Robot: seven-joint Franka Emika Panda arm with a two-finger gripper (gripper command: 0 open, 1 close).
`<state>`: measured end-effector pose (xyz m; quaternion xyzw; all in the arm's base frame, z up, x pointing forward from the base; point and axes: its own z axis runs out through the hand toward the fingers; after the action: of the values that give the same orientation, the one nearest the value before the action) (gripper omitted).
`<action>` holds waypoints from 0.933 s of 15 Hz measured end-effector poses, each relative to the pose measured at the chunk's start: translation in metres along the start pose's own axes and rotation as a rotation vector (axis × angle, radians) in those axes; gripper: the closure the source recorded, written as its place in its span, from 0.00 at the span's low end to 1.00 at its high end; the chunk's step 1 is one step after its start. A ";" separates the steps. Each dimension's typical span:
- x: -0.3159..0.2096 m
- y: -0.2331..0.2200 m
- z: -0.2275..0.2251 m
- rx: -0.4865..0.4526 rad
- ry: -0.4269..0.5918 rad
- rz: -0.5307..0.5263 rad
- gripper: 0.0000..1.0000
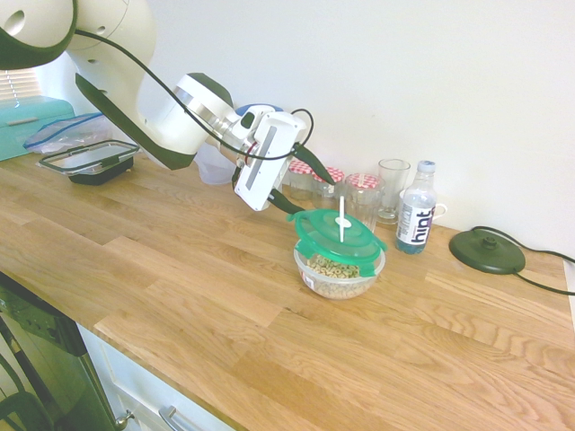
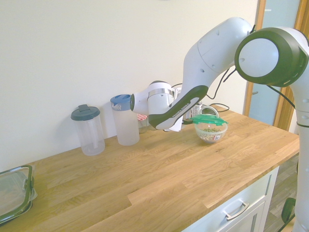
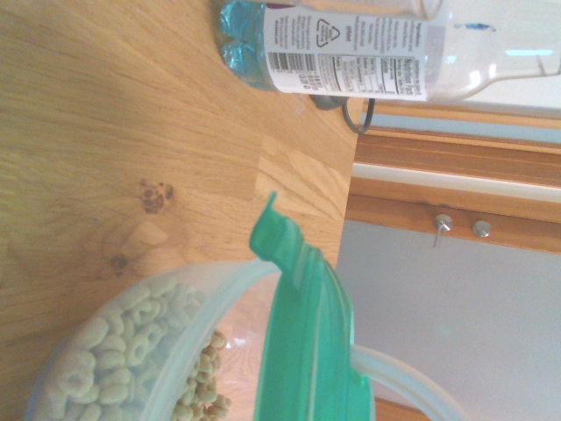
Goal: Cover the lid of food container
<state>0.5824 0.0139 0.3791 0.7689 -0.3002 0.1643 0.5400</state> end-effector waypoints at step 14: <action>0.016 0.097 -0.121 0.561 -0.375 0.015 0.00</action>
<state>0.5412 0.0985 0.5034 0.9023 -0.3429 0.1001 0.2414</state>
